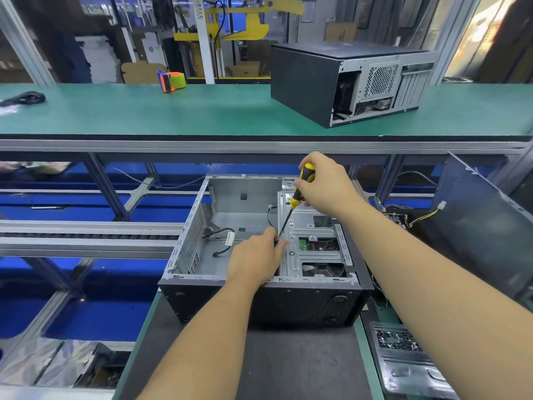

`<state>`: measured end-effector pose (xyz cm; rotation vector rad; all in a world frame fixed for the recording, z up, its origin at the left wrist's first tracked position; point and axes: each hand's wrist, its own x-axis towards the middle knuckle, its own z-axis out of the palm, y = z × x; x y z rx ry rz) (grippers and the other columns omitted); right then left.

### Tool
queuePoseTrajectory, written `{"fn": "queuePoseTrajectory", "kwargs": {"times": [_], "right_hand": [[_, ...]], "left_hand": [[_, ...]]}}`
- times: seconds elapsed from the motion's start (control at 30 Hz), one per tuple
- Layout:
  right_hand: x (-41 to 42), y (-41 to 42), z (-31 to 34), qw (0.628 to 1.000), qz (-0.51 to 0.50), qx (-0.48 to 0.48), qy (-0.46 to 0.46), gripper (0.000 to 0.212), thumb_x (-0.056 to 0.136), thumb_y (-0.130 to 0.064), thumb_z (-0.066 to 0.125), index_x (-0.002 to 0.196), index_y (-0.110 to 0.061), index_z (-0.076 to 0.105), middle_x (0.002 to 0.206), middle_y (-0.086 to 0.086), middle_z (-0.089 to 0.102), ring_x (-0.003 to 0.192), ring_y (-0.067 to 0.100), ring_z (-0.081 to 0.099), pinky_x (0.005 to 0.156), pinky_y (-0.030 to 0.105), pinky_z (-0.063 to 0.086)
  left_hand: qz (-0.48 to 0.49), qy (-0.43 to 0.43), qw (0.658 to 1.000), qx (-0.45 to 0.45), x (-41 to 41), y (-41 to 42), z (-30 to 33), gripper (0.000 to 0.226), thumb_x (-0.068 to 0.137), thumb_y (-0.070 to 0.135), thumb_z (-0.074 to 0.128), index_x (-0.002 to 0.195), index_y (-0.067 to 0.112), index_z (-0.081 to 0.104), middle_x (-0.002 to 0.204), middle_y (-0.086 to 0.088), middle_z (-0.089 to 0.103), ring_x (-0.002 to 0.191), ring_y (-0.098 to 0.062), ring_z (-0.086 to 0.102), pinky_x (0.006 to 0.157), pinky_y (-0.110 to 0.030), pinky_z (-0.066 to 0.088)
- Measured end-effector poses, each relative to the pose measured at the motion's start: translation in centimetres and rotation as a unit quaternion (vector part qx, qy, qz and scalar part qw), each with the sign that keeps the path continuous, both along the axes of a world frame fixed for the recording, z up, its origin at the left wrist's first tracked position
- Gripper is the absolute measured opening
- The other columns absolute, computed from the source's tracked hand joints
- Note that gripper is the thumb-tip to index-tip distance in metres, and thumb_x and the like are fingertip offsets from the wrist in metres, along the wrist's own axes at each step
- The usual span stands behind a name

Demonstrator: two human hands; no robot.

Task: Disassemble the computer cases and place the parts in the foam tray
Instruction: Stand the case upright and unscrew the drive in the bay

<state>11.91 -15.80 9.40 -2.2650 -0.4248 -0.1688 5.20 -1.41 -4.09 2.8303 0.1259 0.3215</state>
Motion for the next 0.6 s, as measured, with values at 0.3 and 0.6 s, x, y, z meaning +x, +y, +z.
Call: {"fn": "queuePoseTrajectory", "kwargs": {"times": [0.3, 0.6], "right_hand": [[-0.8, -1.5, -0.7, 0.994, -0.065, 0.085, -0.004, 0.015, 0.093, -0.014, 0.064, 0.101, -0.02, 0.052, 0.086, -0.002, 0.059, 0.082, 0.03, 0.069, 0.072, 0.051, 0.059], [-2.3, -2.6, -1.7, 0.999, -0.043, 0.005, 0.029, 0.013, 0.092, -0.013, 0.064, 0.102, -0.015, 0.055, 0.092, 0.005, 0.063, 0.077, 0.027, 0.07, 0.069, 0.047, 0.061]], "left_hand": [[0.036, -0.001, 0.986, -0.161, 0.5, 0.6, 0.2, 0.035, 0.106, 0.039, 0.037, 0.076, 0.022, 0.039, 0.07, 0.007, 0.048, 0.069, -0.024, 0.044, 0.06, -0.037, 0.031], [0.216, 0.042, 0.592, -0.775, 1.8, 1.9, 3.6, 0.019, 0.082, 0.011, 0.039, 0.066, 0.02, 0.034, 0.052, 0.005, 0.023, 0.041, -0.012, 0.012, 0.039, -0.019, 0.011]]}}
